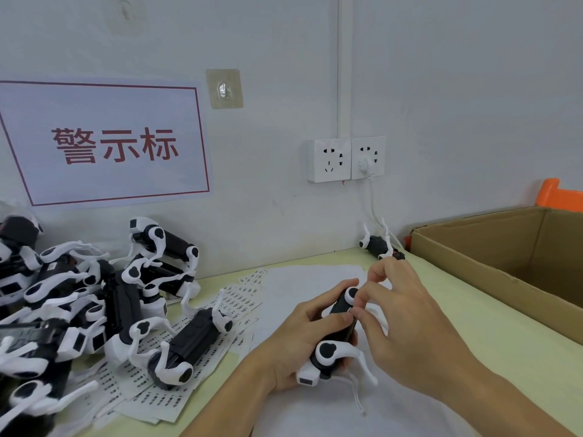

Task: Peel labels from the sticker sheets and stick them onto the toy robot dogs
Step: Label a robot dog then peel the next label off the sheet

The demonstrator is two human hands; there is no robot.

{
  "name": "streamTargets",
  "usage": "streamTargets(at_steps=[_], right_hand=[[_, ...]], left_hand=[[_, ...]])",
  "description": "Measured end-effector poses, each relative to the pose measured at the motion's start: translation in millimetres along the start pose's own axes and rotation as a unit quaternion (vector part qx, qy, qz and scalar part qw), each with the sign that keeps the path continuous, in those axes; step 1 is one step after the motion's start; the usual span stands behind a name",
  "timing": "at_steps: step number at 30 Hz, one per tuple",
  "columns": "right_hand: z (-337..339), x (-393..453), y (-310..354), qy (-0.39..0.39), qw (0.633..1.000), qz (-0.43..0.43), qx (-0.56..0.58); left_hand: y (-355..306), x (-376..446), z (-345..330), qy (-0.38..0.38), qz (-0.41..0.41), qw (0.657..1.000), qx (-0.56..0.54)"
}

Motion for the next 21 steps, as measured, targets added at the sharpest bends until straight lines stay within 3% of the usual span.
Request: streamTargets(at_steps=[12, 21], right_hand=[[4.4, -0.6, 8.0, -0.048, 0.997, 0.029, -0.052], [6.4, -2.1, 10.1, -0.071, 0.995, -0.03, -0.068]], left_hand=[[1.5, 1.3, 1.5, -0.005, 0.002, 1.0, 0.012], [0.2, -0.3, 0.7, 0.001, -0.001, 1.0, 0.028]])
Point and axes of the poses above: each hand's wrist, its own x-axis towards the middle knuckle, its own z-axis out of the back of the hand, y = z × x, the point moved 8 cm from there along x, towards the middle knuckle, and after that the axes turned 14 degrees about x, right-handed, at the moved point
